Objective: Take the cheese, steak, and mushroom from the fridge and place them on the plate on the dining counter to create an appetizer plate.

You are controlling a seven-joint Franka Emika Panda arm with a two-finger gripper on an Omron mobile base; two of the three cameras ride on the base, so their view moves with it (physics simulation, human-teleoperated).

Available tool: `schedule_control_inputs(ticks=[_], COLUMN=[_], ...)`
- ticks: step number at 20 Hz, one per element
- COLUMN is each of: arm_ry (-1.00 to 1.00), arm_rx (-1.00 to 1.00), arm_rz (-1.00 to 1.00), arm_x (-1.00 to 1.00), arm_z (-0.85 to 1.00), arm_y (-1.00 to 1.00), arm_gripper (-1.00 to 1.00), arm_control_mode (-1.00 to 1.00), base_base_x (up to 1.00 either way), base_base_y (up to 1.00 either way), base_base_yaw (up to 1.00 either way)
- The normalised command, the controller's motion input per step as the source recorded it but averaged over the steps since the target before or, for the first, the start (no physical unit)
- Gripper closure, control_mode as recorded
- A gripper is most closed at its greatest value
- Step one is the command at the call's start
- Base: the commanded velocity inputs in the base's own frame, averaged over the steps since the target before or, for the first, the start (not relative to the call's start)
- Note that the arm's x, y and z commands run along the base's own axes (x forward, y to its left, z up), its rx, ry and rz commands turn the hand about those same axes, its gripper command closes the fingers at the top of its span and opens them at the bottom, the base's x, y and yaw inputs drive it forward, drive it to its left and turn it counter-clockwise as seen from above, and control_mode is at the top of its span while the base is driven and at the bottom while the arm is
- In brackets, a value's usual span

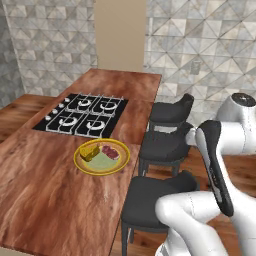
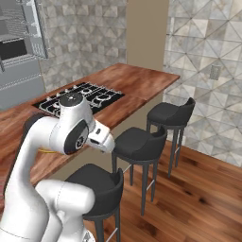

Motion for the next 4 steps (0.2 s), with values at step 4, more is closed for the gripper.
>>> schedule_control_inputs(ticks=[4], arm_ry=[-0.03], arm_rx=[0.10], arm_rz=[-0.16], arm_x=[-0.79], arm_z=[0.54], arm_y=[-0.79], arm_gripper=[-1.00], arm_control_mode=[-1.00], base_base_x=[0.00], base_base_y=[0.00], base_base_yaw=[0.00])
